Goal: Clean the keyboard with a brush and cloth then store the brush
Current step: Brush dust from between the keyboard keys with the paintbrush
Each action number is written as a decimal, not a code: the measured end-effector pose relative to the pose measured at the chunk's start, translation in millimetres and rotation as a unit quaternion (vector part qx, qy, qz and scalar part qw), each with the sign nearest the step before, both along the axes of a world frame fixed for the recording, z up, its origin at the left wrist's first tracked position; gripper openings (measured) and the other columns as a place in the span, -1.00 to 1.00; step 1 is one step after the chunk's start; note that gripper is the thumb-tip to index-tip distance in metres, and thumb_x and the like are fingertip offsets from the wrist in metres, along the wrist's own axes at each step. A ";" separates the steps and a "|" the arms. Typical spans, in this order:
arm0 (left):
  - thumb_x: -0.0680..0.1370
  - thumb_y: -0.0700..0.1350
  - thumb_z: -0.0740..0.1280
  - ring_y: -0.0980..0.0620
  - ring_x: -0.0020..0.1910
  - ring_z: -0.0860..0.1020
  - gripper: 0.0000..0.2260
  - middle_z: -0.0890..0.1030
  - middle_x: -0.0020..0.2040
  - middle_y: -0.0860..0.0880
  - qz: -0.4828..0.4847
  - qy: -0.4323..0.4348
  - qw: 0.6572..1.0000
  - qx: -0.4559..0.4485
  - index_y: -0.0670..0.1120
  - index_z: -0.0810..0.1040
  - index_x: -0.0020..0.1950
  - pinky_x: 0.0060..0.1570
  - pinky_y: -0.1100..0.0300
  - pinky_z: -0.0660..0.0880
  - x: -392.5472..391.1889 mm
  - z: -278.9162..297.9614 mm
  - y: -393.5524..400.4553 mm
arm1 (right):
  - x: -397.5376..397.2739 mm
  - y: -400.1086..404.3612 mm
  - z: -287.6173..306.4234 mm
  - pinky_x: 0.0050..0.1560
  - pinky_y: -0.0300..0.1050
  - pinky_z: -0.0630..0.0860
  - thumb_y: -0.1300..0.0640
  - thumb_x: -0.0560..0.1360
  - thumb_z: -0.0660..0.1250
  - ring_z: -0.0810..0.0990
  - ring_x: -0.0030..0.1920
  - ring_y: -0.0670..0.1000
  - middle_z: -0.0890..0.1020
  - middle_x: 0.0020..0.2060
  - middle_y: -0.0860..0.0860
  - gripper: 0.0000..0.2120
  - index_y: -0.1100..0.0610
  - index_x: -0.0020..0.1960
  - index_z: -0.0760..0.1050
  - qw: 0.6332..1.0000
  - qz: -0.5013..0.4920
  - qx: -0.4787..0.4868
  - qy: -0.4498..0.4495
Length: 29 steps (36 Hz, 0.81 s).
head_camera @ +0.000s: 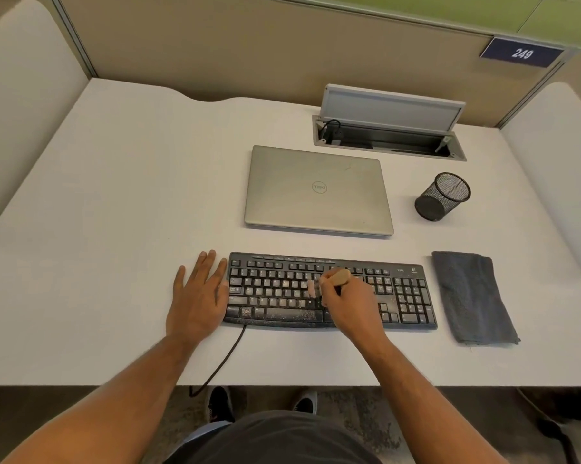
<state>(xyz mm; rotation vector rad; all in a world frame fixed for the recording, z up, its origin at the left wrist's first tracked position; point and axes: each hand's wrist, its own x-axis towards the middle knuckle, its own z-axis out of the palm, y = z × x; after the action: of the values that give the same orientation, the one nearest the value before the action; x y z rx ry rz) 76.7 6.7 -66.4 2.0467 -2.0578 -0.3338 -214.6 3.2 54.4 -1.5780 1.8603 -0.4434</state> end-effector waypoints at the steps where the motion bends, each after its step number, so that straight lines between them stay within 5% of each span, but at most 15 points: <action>1: 0.68 0.12 -0.16 0.07 0.65 0.00 -0.44 0.13 0.66 0.01 0.000 -0.001 1.000 0.001 0.01 0.20 0.65 0.60 -0.13 -0.04 -0.2 0.4 0.1 | -0.2 0.3 -0.7 -0.20 0.01 0.65 -0.04 0.70 0.22 0.66 -0.28 -0.05 0.68 -0.32 -0.04 -0.76 0.00 -0.02 0.60 1.000 0.005 0.009 0.015; 5: 0.68 0.13 -0.18 0.07 0.65 -0.01 -0.43 0.12 0.67 0.00 -0.001 -0.003 1.000 0.003 0.02 0.19 0.65 0.60 -0.13 -0.05 -0.3 1.4 0.3 | 0.3 -3.4 1.0 -0.20 0.09 0.66 -0.02 0.67 0.24 0.67 -0.32 0.02 0.68 -0.36 0.01 -0.68 0.09 -0.16 0.61 1.000 0.005 0.018 0.016; 10: 0.67 0.12 -0.17 0.06 0.65 0.01 -0.43 0.14 0.66 0.00 0.001 0.002 1.000 -0.001 0.01 0.22 0.64 0.60 -0.12 -0.06 -1.1 2.1 0.7 | 9.7 0.4 4.8 -0.31 -0.18 0.52 -0.04 0.69 0.27 0.66 -0.27 -0.06 0.71 -0.25 -0.05 -0.85 -0.06 0.06 0.60 0.999 0.007 -0.004 -0.053; 18: 0.68 0.11 -0.14 0.07 0.65 0.01 -0.45 0.14 0.66 0.01 0.001 0.000 1.000 -0.002 0.02 0.23 0.64 0.61 -0.12 -0.06 -0.1 -0.1 0.6 | 11.9 -1.2 7.4 -0.34 -0.14 0.50 0.00 0.71 0.21 0.54 -0.40 -0.10 0.61 -0.40 -0.07 -0.70 0.06 -0.09 0.61 1.000 0.021 0.020 0.003; 22: 0.68 0.11 -0.14 0.06 0.65 0.02 -0.45 0.16 0.66 0.00 0.003 0.005 1.000 -0.003 0.01 0.24 0.64 0.60 -0.12 -0.05 -0.9 0.9 0.4 | 12.5 1.9 5.7 -0.34 -0.24 0.45 -0.03 0.71 0.22 0.58 -0.34 -0.12 0.65 -0.33 -0.07 -0.79 -0.03 0.06 0.61 1.000 0.018 0.000 -0.015; 27: 0.68 0.12 -0.16 0.07 0.65 -0.01 -0.44 0.13 0.66 0.01 0.003 0.002 1.000 0.001 0.02 0.21 0.64 0.61 -0.13 -0.06 -1.0 2.2 0.5 | 9.1 -0.8 2.7 -0.27 0.14 0.62 0.04 0.66 0.26 0.64 -0.34 0.09 0.67 -0.37 0.07 -0.67 0.17 -0.17 0.63 1.000 0.012 0.023 -0.001; 29: 0.68 0.12 -0.17 0.07 0.65 -0.01 -0.44 0.13 0.66 0.00 0.002 0.000 1.000 0.002 0.01 0.21 0.64 0.61 -0.13 -0.06 -0.7 1.9 0.3 | 9.0 -1.6 3.6 -0.31 0.05 0.58 0.04 0.66 0.27 0.58 -0.40 0.00 0.66 -0.38 0.05 -0.69 0.16 -0.15 0.64 1.000 0.001 0.009 -0.011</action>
<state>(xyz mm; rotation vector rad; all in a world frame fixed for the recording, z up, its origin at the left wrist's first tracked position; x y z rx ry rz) 76.1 7.0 -64.5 2.0533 -2.0541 -0.3373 -205.5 1.6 58.0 -1.5556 1.8417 -0.4398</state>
